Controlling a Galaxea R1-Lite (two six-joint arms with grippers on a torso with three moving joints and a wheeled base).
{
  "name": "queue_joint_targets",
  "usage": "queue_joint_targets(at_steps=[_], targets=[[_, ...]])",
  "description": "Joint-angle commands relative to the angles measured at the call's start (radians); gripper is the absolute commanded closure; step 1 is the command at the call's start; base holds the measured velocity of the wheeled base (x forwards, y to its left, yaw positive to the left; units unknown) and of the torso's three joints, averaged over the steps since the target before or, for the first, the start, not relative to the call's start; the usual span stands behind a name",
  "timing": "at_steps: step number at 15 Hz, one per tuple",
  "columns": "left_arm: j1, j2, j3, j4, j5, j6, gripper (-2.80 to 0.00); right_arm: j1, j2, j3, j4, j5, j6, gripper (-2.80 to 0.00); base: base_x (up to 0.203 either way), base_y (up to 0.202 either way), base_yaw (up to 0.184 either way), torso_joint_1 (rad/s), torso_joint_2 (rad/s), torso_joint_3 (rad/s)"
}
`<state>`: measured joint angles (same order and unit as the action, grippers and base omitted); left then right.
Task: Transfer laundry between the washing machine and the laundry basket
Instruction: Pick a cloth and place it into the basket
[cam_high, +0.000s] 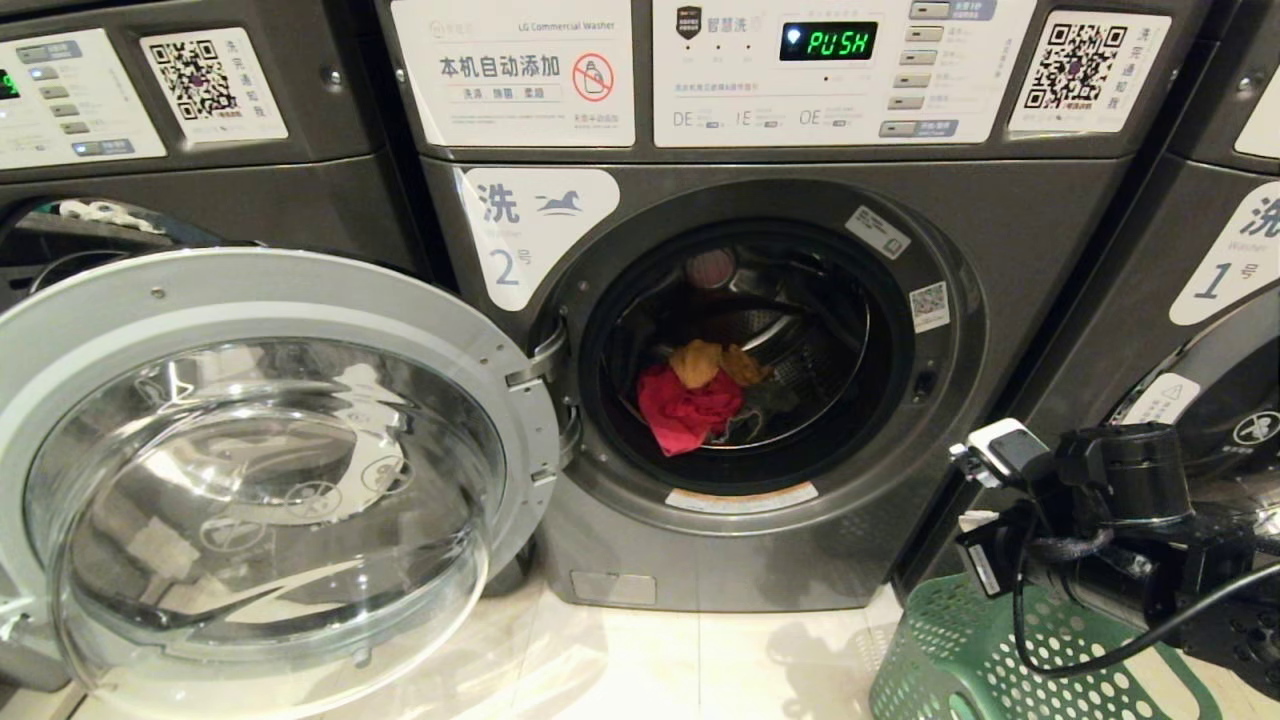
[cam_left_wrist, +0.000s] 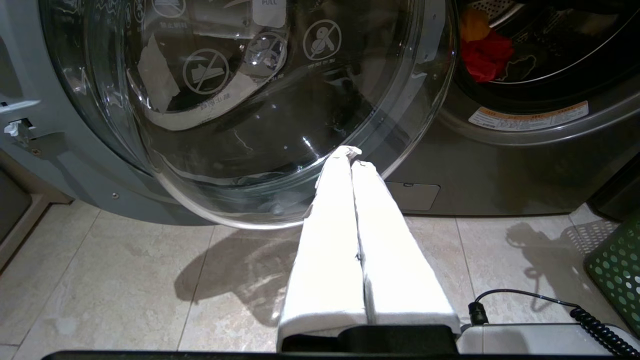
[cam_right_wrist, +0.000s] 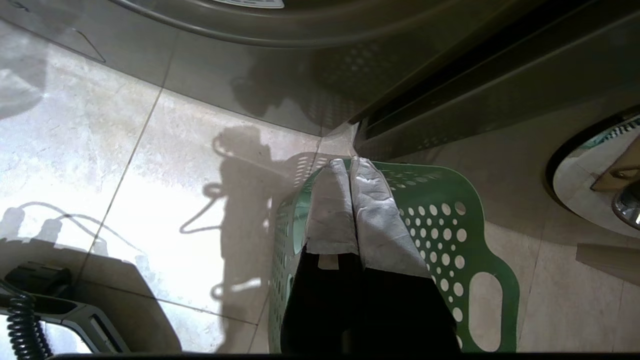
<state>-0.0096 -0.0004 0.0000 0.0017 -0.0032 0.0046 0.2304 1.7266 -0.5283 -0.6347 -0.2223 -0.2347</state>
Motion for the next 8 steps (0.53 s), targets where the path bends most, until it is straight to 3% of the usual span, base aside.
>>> queue_joint_targets(at_steps=[1, 8], targets=[[0.0, 0.0, 0.0, 0.0, 0.0, 0.0, 0.0, -0.005, 0.024, -0.021, -0.003, 0.003, -0.001, 0.0, 0.0, 0.0, 0.0, 0.0, 0.0, 0.0], [0.0, 0.0, 0.0, 0.0, 0.0, 0.0, 0.0, -0.006, -0.01, -0.022, 0.001, 0.001, 0.0, 0.0, 0.0, 0.0, 0.0, 0.0, 0.0, 0.0]])
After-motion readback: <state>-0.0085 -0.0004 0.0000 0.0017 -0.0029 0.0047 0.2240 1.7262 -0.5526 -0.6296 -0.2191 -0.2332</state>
